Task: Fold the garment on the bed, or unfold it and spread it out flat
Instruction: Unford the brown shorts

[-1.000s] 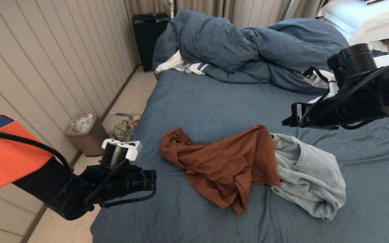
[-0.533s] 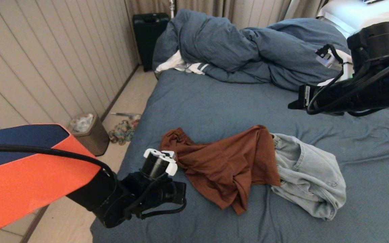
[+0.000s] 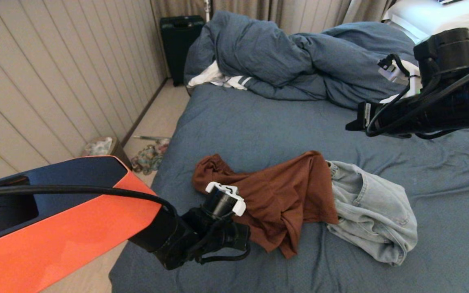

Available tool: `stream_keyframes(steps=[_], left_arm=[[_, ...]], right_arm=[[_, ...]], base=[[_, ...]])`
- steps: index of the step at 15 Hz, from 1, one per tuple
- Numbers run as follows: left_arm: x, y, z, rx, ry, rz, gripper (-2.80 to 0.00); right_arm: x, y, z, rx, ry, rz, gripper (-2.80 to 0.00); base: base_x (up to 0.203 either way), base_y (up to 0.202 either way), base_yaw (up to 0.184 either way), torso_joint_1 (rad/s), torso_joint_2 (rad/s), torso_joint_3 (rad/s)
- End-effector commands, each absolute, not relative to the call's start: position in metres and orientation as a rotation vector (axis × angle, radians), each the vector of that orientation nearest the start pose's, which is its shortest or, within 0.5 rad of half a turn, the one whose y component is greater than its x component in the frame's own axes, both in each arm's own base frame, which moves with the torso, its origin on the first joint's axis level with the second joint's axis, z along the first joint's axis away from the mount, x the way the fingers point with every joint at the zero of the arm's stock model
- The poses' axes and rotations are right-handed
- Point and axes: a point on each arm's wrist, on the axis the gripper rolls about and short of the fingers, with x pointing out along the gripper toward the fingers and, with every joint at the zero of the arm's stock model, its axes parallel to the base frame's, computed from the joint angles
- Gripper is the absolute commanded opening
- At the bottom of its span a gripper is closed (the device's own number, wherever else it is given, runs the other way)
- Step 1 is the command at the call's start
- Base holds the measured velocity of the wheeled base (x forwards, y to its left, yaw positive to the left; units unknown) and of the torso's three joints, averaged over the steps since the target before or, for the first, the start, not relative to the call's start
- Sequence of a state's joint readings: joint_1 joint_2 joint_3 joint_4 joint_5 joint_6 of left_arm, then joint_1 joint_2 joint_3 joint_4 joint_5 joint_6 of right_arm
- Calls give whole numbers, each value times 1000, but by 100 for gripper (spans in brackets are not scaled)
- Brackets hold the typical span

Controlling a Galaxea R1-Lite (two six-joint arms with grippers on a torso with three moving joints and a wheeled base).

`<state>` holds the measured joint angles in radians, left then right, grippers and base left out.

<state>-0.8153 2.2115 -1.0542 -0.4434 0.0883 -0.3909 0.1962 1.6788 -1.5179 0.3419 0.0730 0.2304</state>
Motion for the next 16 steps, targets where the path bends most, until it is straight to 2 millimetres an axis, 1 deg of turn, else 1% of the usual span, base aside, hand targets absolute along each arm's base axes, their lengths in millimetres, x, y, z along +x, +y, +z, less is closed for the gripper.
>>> stream_keyframes(steps=[1, 4, 6, 7, 9, 11, 12, 16], left_arm=[[283, -299, 37, -49, 764, -557, 0], [296, -315, 33, -42, 766, -559, 0], [299, -318, 34, -13, 773, -563, 0], [300, -319, 31, 5, 785, -562, 0], [303, -321, 17, 66, 812, -528, 0], [304, -321, 6, 133, 810, -508, 0], [305, -322, 3, 171, 794, -497, 0], [310, -335, 1, 181, 786, -504, 0]], right_arm=[[305, 63, 290, 192, 552, 203, -280], [306, 62, 289, 193, 554, 200, -280], [309, 63, 286, 192, 561, 199, -280], [310, 63, 285, 193, 567, 198, -280], [311, 64, 283, 191, 572, 200, -280], [318, 66, 276, 189, 594, 197, -280], [320, 66, 273, 189, 602, 196, -280], [321, 66, 273, 186, 601, 195, -280]], base=[[0, 0, 0, 0, 0, 0], [0, 0, 0, 0, 0, 0], [0, 0, 0, 0, 0, 0], [0, 0, 0, 0, 0, 0], [0, 0, 0, 0, 0, 0], [0, 0, 0, 0, 0, 0], [0, 0, 0, 0, 0, 0], [0, 0, 0, 0, 0, 0]])
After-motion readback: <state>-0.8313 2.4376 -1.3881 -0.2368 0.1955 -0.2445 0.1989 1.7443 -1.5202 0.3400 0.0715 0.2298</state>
